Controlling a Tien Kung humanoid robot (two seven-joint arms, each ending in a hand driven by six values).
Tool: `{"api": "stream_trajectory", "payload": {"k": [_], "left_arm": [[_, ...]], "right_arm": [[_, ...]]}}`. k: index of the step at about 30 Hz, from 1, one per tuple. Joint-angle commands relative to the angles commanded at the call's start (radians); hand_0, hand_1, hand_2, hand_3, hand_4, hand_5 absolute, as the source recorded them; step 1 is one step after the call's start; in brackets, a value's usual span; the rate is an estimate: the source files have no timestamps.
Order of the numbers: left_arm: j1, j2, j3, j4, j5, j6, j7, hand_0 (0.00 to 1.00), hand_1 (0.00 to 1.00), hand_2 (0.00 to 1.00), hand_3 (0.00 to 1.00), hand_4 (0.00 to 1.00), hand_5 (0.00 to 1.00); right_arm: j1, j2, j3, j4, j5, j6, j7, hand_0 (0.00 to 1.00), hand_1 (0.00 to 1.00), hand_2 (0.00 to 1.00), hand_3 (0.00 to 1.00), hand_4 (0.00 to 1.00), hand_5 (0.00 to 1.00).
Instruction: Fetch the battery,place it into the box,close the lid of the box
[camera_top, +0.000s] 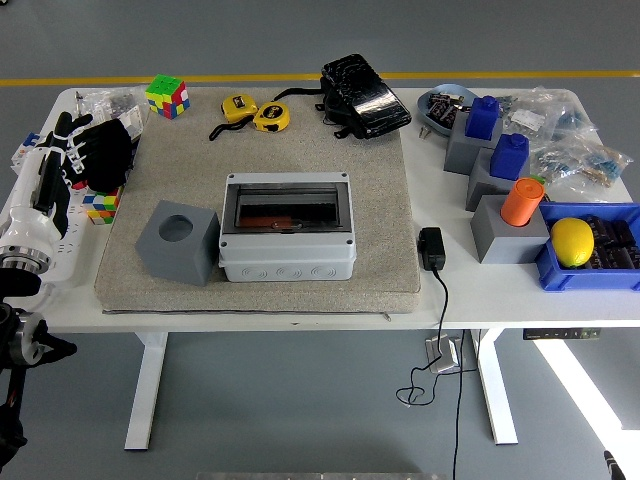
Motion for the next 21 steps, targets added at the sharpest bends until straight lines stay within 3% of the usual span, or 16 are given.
{"api": "stream_trajectory", "payload": {"k": [21], "left_arm": [[-0.003, -0.005, 0.015, -0.005, -0.015, 0.033, -0.012, 0.791, 0.809, 0.792, 0.802, 0.998, 0.978]], "right_arm": [[0.021, -0.003, 0.003, 0.0, -0.013, 0.0, -0.006, 0.822, 0.772, 0.758, 0.794, 0.998, 0.998]]}}
